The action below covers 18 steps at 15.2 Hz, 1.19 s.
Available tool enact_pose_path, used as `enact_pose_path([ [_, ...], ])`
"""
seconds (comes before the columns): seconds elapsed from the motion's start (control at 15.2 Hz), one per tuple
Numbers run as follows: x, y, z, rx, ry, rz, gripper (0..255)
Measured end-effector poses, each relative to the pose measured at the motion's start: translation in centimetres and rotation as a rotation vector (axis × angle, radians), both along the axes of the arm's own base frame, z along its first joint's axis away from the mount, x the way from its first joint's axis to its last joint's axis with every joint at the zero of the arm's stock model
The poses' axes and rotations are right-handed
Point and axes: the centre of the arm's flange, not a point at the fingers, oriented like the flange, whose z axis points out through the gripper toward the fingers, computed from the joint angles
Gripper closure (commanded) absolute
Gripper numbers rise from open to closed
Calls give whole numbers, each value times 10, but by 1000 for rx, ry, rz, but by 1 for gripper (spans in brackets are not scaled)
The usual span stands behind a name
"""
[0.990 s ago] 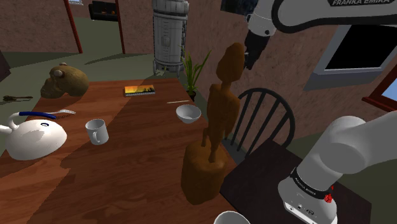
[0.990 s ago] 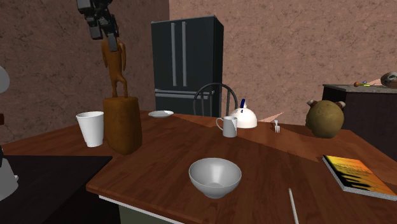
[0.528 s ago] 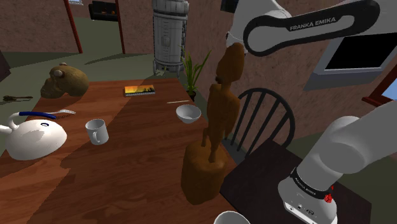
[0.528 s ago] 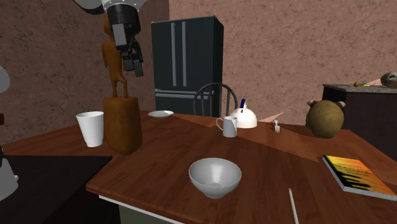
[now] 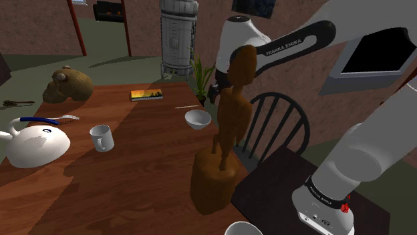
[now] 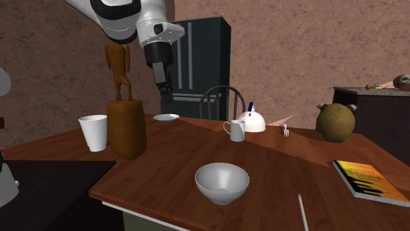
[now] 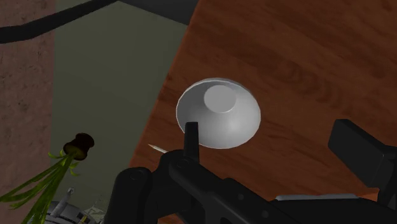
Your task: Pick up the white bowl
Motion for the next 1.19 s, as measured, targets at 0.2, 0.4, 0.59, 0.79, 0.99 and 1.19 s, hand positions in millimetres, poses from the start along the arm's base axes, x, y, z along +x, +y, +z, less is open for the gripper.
enact_pose_path([
  [0.2,27,8,-29,-3,-3,0,0],
  [0.4,52,19,-58,-6,-6,1,0],
  [0.59,77,28,-87,-9,-9,1,0],
  [0.79,103,39,-115,-13,-10,1,0],
  [0.99,127,47,-147,-16,-14,1,0],
  [1.19,139,54,-167,-18,-14,1,0],
])
